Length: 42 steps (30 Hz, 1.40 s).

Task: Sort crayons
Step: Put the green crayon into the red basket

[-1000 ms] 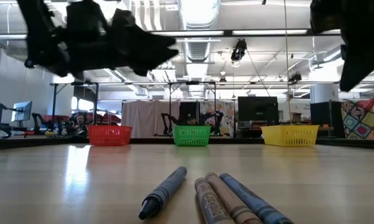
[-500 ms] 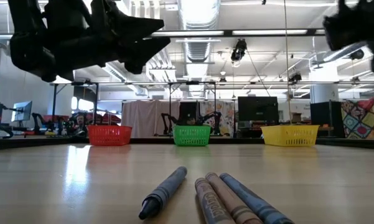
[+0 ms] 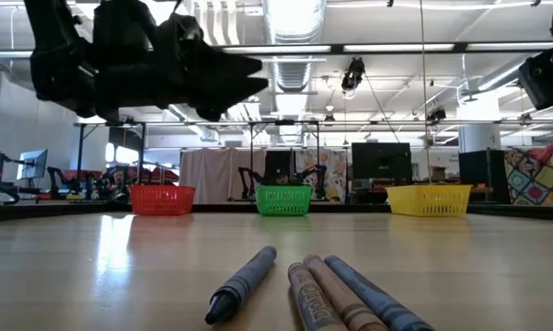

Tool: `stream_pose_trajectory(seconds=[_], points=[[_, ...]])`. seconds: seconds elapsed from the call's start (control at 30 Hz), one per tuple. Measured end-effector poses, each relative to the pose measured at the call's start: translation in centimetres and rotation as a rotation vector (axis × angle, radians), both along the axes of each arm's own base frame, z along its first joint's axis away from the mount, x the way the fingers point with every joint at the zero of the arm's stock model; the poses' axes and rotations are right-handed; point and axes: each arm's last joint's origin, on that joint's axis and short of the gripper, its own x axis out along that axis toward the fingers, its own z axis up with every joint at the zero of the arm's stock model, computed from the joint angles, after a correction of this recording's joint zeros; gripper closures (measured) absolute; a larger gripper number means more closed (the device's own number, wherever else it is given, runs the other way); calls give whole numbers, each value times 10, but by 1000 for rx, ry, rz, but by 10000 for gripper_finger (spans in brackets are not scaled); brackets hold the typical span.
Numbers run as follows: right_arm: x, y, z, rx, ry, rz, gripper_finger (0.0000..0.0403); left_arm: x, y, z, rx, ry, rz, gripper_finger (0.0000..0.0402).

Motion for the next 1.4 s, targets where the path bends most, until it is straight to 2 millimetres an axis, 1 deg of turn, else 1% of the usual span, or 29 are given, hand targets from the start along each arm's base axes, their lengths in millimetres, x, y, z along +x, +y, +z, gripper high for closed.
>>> stream_pose_trajectory(seconds=[0.1, 0.17, 0.3, 0.43, 0.63, 0.73, 0.83, 0.97, 1.1, 1.27, 1.4], points=[[1, 2, 0, -21, 51, -36, 196, 9, -1, -1, -56, 61, -21, 157], [1, 4, 1, -28, 58, -44, 194, 12, -1, 1, -77, 71, -24, 157], [-5, 12, 4, -1, 79, -37, 193, 9, -2, 3, -78, 46, -29, 157], [-21, 20, 8, 8, 77, -8, 193, 0, -2, 4, -65, 9, -25, 157], [-53, 30, 0, -35, 106, 56, 196, -10, 0, 4, -30, -14, 42, 157], [-60, 31, -4, -44, 109, 86, 202, -10, 0, 3, 25, -2, 68, 157], [-63, 28, -9, -60, 124, 87, 210, -9, 1, -2, 46, 30, 69, 157], [-63, 23, -13, -63, 139, 75, 234, -8, 1, -2, 18, 34, 68, 157], [-60, 22, -14, -52, 138, 43, 276, -8, 1, -1, 6, 31, 68, 157], [-58, 24, -15, -14, 122, 53, 331, -8, 1, -1, 16, 30, 69, 157], [-60, 22, -17, -28, 131, 28, 363, -8, 2, -1, 15, 31, 101, 157]])
